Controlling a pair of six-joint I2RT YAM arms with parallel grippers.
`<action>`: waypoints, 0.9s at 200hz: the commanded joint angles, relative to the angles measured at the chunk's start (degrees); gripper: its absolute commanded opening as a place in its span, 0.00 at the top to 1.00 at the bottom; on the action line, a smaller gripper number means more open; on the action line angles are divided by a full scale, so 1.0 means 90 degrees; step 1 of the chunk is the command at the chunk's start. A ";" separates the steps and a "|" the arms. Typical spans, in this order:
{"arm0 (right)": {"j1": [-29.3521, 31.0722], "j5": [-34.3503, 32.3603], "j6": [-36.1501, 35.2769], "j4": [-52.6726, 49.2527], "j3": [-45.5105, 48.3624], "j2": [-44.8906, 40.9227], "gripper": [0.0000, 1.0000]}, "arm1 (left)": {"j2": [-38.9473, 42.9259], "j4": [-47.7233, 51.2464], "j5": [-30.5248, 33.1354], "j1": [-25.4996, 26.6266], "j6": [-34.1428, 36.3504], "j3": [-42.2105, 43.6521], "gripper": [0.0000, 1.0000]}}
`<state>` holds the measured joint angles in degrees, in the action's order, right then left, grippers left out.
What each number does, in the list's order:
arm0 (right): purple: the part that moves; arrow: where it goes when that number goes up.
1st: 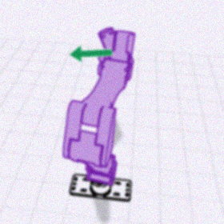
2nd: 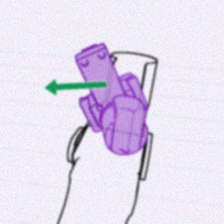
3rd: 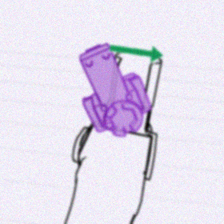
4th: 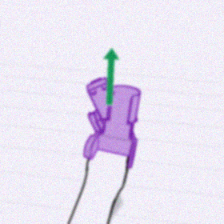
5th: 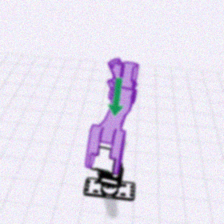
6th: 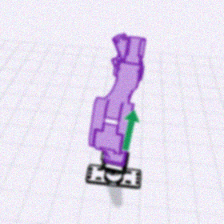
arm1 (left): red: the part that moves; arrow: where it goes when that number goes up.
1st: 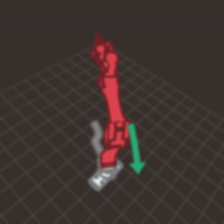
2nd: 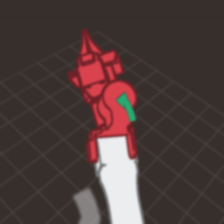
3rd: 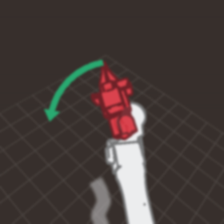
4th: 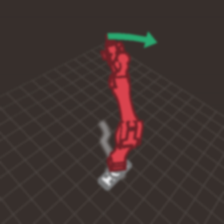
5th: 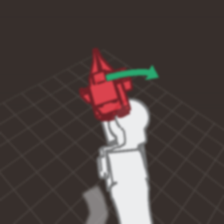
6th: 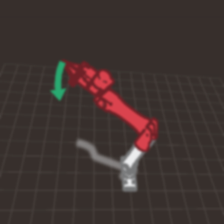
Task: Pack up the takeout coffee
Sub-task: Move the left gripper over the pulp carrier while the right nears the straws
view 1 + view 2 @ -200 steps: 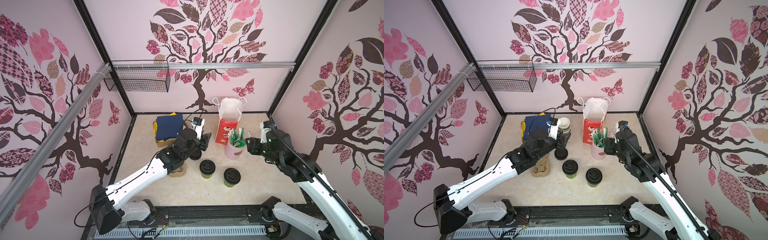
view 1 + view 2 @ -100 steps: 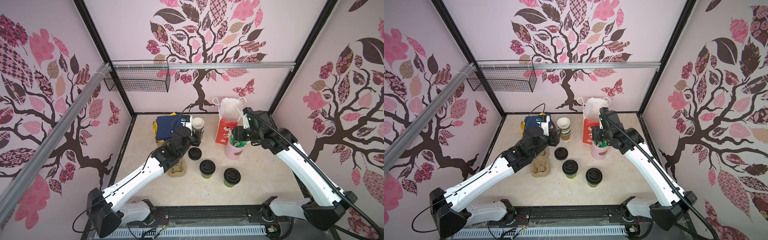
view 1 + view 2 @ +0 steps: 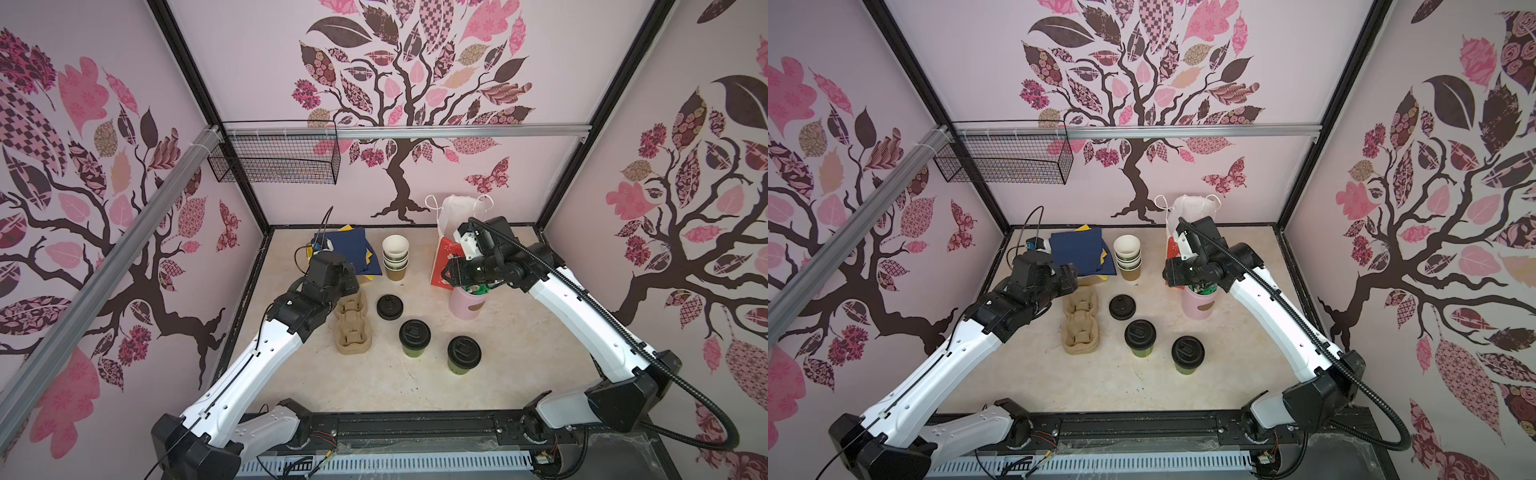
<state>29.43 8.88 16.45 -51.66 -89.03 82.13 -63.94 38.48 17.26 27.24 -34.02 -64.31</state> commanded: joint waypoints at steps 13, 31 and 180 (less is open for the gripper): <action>0.0200 0.0300 -0.0001 -0.0162 -0.0268 0.0177 0.43 | 0.0052 0.1250 -0.0608 -0.0645 0.0065 0.0266 0.47; 0.0366 0.0264 0.0005 -0.0151 -0.0240 0.0217 0.43 | 0.0003 0.1423 -0.0861 -0.1017 0.0268 0.0392 0.47; 0.0400 -0.1384 0.0363 -0.0384 -0.0269 0.0021 0.41 | -0.1378 0.0526 -0.2026 -0.1671 0.0911 0.0369 0.49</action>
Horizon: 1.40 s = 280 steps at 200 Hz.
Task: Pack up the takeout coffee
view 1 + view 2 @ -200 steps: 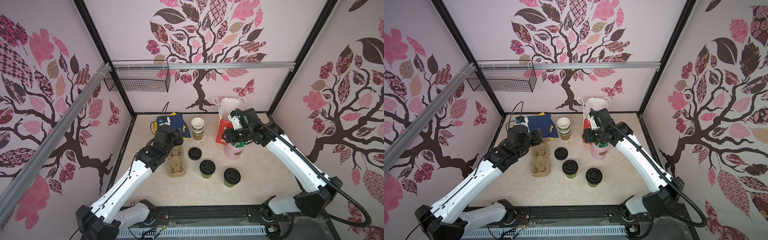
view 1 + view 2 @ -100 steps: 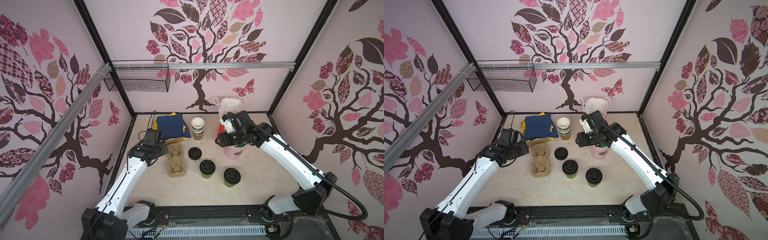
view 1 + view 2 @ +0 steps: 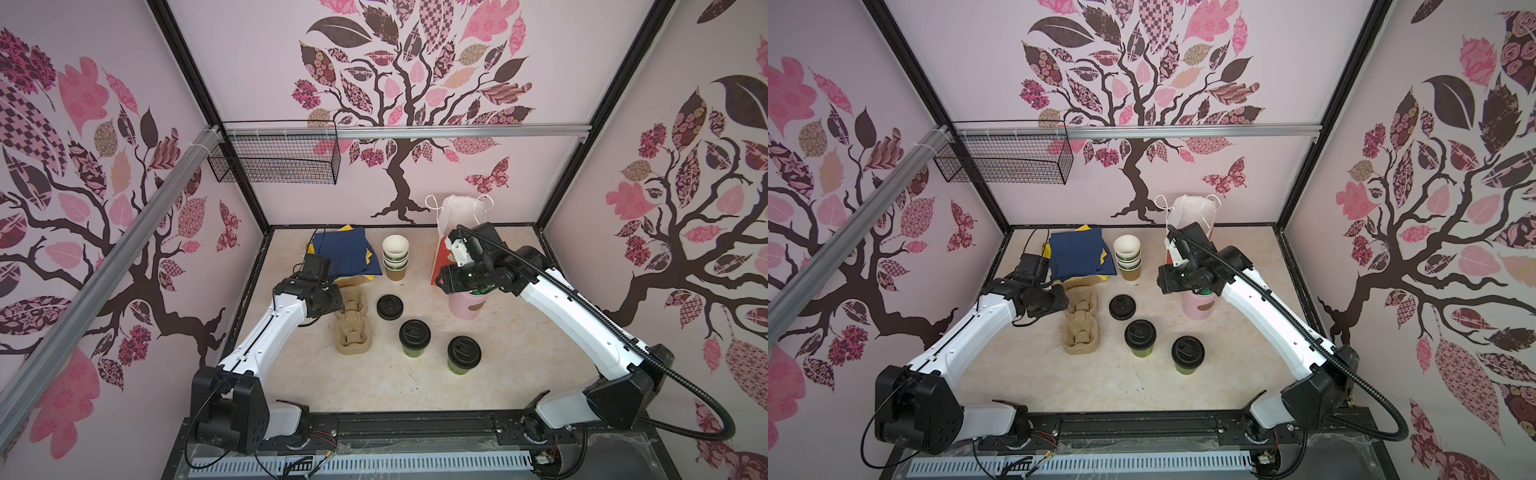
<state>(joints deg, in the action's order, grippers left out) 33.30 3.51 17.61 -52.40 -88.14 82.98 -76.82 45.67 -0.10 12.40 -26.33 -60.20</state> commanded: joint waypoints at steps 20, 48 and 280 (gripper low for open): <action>-0.0210 -0.1306 0.0320 -0.0355 -0.0634 0.0005 0.39 | 0.0067 -0.0214 -0.0020 -0.0023 0.0064 -0.0150 0.49; -0.0632 -0.1993 0.0296 -0.0078 -0.1112 0.0197 0.36 | 0.0156 -0.0327 -0.0107 -0.0021 0.0092 -0.0232 0.49; -0.3007 0.0288 0.1984 0.1209 0.2820 -0.1215 0.59 | 0.0275 -0.0895 -0.0441 0.0760 0.0034 -0.0931 0.50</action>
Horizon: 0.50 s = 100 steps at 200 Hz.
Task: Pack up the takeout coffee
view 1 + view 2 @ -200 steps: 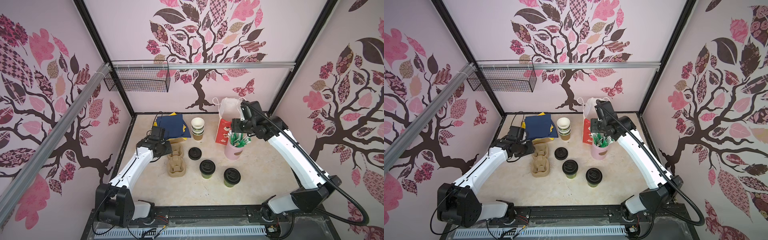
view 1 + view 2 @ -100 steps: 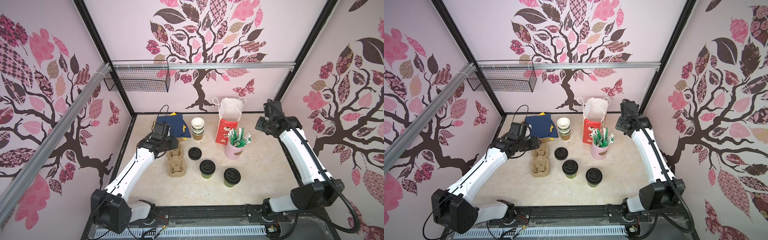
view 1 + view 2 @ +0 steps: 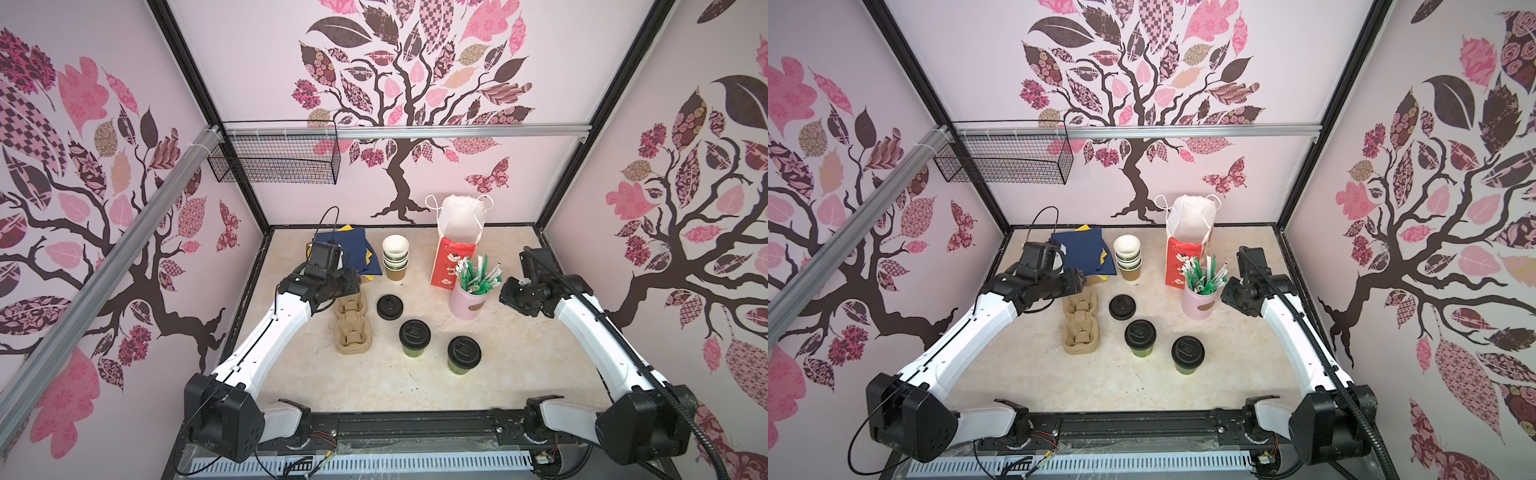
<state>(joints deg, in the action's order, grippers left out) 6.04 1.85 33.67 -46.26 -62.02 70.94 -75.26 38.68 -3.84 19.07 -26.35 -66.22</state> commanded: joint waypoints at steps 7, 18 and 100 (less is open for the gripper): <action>0.0022 0.0502 0.0194 0.0575 -0.0078 0.0136 0.59 | 0.0140 -0.0121 -0.0024 0.0019 0.0019 -0.0237 0.50; 0.0020 0.0572 0.0181 0.0674 -0.0072 0.0162 0.59 | 0.0192 -0.0147 -0.0004 0.0017 -0.0004 -0.0182 0.50; 0.0021 0.0886 0.0046 0.1032 -0.0194 0.0676 0.60 | 0.0180 -0.0211 0.0040 0.0020 -0.0060 -0.0173 0.50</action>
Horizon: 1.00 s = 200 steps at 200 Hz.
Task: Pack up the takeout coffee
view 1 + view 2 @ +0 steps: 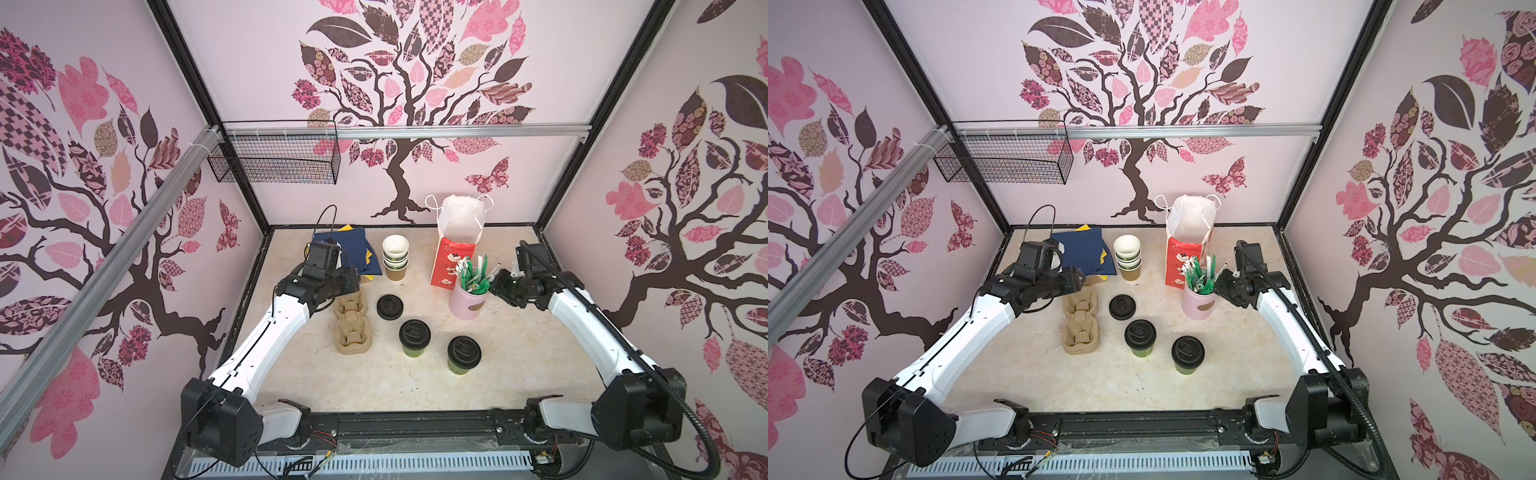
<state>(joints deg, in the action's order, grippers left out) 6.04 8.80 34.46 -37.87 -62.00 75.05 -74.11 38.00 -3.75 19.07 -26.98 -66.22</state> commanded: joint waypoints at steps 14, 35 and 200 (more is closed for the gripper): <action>0.0019 0.0119 -0.0054 0.0141 -0.0179 0.0297 0.61 | 0.0041 -0.0132 0.0033 0.0020 0.0010 -0.0182 0.50; 0.0021 -0.0012 -0.0077 0.0155 -0.0190 0.0396 0.62 | 0.0041 -0.0122 0.0049 0.0020 0.0013 -0.0208 0.50; -0.0805 -0.1534 -0.0641 0.0018 -0.0756 0.0992 0.93 | 0.0282 0.0058 0.0369 0.0020 0.0058 -0.0144 0.51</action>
<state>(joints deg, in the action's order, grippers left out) 0.30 -1.54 30.37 -37.08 -65.87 82.30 -72.99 38.22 -1.37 19.07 -26.96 -66.22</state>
